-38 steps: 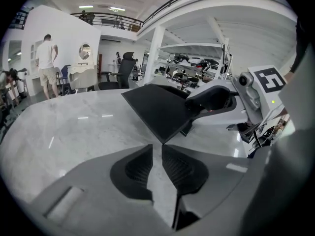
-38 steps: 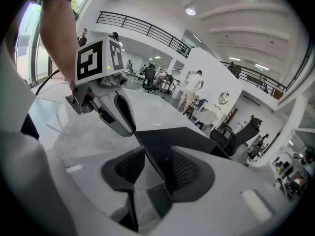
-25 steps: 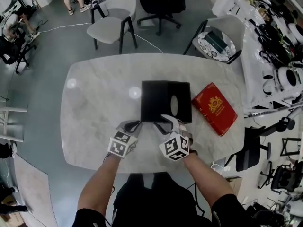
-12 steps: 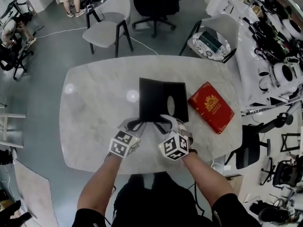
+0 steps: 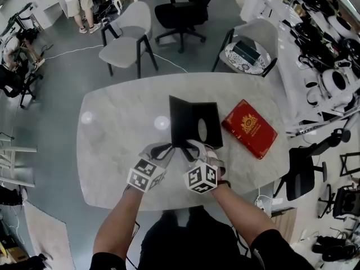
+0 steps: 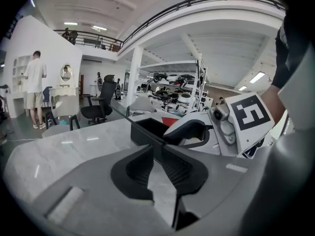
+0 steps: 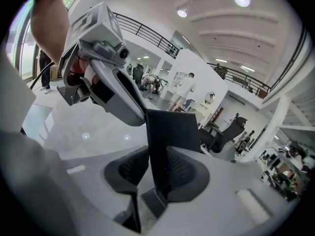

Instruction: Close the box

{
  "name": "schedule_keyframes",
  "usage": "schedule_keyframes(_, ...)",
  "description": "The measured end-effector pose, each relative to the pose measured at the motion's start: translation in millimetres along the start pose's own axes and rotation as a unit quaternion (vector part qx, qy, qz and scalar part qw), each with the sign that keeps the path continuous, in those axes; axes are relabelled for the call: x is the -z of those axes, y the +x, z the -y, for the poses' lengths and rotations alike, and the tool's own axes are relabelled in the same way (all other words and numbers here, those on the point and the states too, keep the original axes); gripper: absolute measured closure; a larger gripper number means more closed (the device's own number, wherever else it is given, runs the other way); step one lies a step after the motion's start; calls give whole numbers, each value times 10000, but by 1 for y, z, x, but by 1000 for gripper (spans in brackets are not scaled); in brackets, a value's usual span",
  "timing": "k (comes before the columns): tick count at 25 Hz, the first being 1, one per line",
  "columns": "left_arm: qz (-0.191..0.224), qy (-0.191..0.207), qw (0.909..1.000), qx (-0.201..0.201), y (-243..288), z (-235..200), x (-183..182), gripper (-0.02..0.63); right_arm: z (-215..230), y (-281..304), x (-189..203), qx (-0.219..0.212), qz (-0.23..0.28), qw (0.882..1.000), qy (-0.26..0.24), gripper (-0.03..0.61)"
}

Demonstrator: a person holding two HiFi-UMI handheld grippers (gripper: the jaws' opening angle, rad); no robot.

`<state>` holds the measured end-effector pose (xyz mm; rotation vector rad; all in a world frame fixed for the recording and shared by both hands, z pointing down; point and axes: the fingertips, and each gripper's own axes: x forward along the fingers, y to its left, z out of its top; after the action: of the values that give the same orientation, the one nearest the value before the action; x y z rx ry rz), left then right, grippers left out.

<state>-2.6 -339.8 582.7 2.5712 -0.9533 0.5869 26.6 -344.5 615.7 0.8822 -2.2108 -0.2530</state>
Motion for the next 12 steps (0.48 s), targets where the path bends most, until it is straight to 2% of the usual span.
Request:
schedule_keyframes(6,111,316,9986,-401,-22,-4,-15,557,9,-16,2,49,11,9992,408,494)
schedule_keyframes(12,313,207,9970,-679,-37,0,-17,557,26,-32,6,128,58,9945,1038,494)
